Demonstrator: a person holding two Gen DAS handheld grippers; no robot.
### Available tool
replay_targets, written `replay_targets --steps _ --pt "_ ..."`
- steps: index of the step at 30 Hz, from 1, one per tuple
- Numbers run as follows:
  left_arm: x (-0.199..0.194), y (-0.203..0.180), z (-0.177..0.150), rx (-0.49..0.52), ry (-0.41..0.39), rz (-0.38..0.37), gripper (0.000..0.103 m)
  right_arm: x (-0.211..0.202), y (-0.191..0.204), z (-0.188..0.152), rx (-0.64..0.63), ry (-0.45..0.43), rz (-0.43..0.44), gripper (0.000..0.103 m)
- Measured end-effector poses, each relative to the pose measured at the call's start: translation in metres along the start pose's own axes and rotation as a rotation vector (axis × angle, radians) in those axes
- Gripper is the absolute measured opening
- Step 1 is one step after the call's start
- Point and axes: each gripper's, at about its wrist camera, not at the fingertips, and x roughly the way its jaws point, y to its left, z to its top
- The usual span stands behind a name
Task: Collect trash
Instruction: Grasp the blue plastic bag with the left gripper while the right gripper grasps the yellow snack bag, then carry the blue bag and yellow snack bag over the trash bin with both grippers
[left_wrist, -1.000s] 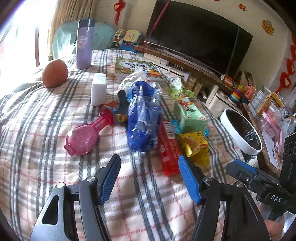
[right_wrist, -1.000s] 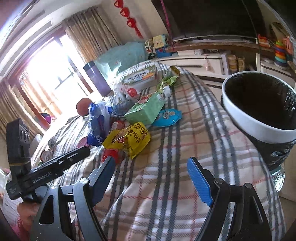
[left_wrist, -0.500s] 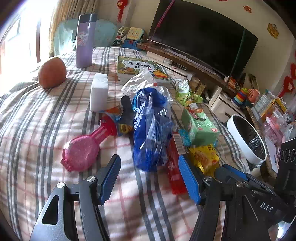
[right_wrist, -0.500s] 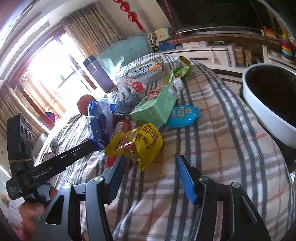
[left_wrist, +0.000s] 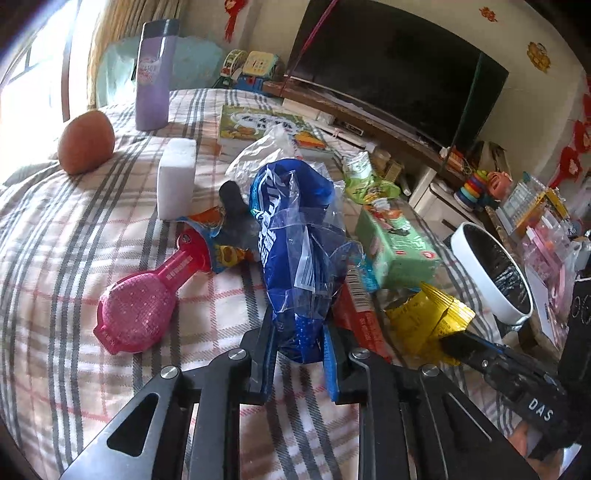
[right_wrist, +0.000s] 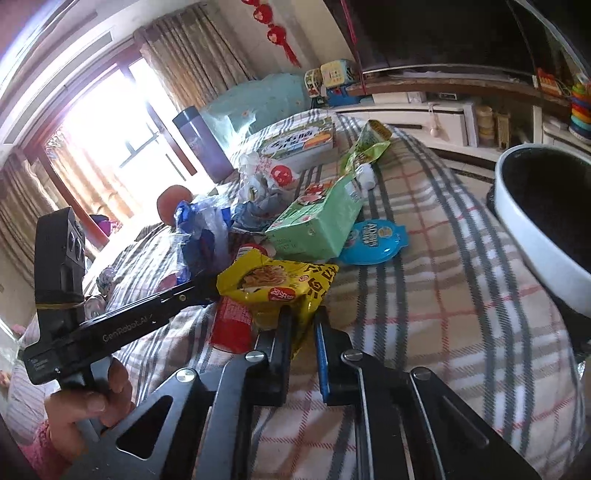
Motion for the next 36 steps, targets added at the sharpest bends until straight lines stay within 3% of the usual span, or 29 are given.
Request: replay_targets --steps 9,18,36 --pt "-0.023 -0.015 -0.008 0.06 -0.028 -0.034 0.019 -0.02 -0.017 -0.001 0.029 -0.025 -0.031 0.011" --pt "-0.027 -0.047 -0.014 0.119 0.005 -0.104 0.019 -0.044 -0.033 -0.004 0.052 -0.062 -0.064 0.01" --pt "-0.002 -0.092 -0.012 0.206 0.076 -0.153 0.019 -0.093 -0.075 -0.009 0.13 -0.145 -0.13 0.01"
